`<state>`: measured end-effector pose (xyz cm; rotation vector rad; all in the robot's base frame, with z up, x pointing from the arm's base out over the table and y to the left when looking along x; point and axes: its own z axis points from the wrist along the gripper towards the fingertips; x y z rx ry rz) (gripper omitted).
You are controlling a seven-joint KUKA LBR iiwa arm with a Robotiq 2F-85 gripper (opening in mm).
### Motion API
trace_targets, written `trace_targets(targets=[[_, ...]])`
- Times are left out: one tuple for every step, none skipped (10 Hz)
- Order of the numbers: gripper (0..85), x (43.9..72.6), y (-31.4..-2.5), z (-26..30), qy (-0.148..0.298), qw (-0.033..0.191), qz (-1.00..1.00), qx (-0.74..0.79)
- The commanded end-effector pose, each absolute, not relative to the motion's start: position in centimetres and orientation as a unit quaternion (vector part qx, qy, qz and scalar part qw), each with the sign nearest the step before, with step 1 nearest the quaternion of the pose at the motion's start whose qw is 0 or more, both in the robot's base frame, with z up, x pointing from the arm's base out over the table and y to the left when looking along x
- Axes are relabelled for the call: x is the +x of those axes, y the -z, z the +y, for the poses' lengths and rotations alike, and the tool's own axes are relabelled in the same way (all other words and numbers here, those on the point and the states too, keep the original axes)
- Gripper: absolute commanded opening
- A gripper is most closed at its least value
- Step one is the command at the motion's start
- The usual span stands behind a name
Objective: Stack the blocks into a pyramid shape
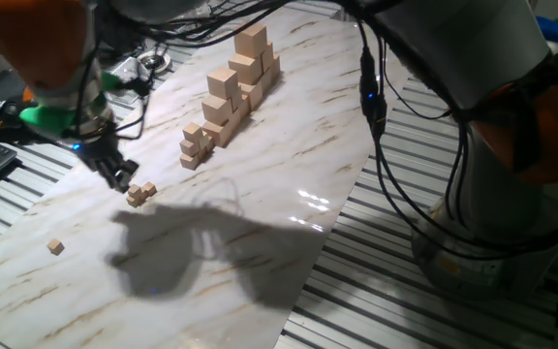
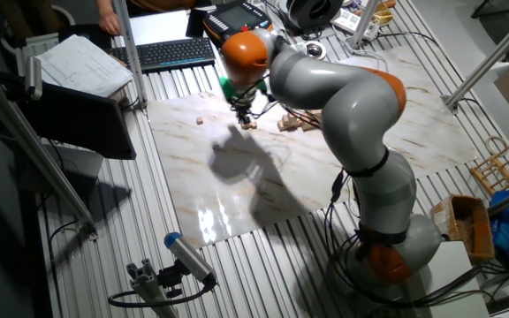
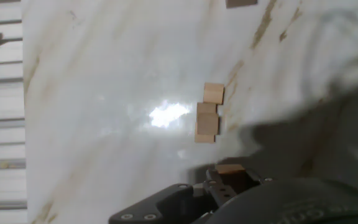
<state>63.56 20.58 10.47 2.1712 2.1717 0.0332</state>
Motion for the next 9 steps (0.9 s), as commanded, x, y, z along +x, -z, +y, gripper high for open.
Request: trace_targets(targets=[[0.0,63.5,-10.3,19.9,-0.017,0.034,0.706,0.707],[0.0,63.5,-10.3,19.7,-0.021,0.040,0.703,0.710],[0.0,63.4,-10.4,19.4,-0.019,0.043,0.699,0.713],[0.0,63.3,-10.3,19.0,-0.018,0.051,0.697,0.715],[0.0,63.1,-9.9,18.2,-0.019,0.059,0.698,0.714],[0.0,63.0,-9.4,17.4,-0.023,0.064,0.700,0.710],[0.0,63.2,-9.1,17.1,-0.025,0.064,0.698,0.713],[0.0,63.4,-8.9,17.0,-0.027,0.060,0.692,0.719],[0.0,63.6,-8.7,16.9,-0.027,0.059,0.691,0.720]])
